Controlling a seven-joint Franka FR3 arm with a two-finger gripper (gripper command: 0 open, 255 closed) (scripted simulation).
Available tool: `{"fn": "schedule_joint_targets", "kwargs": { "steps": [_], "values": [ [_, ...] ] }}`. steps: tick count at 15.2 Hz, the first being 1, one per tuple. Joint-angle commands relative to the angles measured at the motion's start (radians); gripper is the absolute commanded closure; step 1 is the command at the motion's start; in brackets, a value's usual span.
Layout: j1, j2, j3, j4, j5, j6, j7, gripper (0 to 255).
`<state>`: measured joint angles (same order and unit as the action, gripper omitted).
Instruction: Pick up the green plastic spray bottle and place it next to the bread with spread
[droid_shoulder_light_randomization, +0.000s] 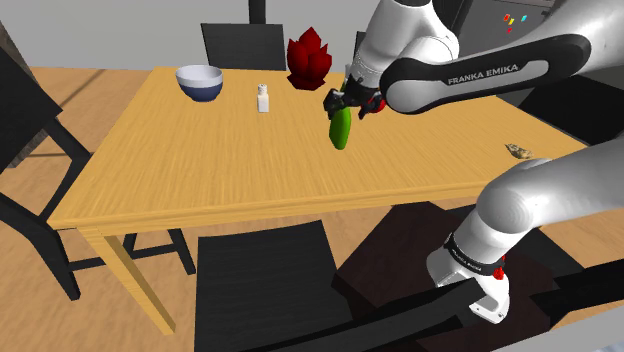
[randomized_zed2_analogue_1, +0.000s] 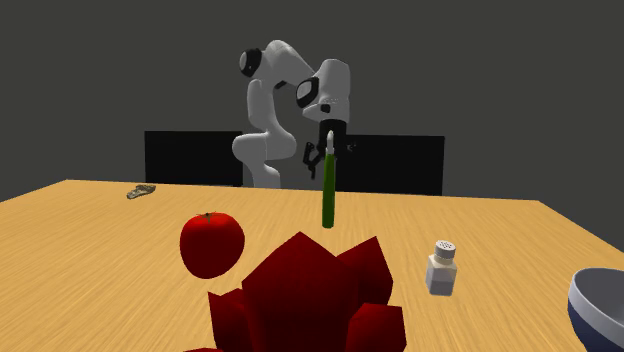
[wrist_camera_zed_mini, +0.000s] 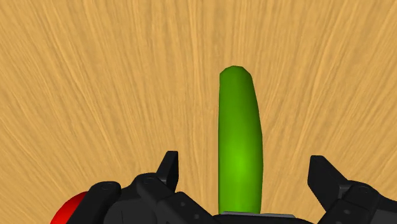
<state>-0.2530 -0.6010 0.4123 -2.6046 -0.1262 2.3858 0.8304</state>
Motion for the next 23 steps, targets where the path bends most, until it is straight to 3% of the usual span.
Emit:
{"fn": "schedule_joint_targets", "kwargs": {
  "steps": [1, 9, 10, 19, 23],
  "values": [
    [-0.011, 0.018, 0.003, -0.014, -0.009, 0.033, 0.005, 0],
    [-0.014, 0.024, 0.005, -0.016, -0.012, 0.042, 0.008, 0],
    [-0.014, 0.024, 0.005, -0.016, -0.012, 0.042, 0.008, 255],
    [-0.014, 0.024, 0.005, -0.016, -0.012, 0.042, 0.008, 255],
    [-0.005, 0.004, -0.011, 0.023, -0.002, -0.015, -0.014, 255]
  ]
}}
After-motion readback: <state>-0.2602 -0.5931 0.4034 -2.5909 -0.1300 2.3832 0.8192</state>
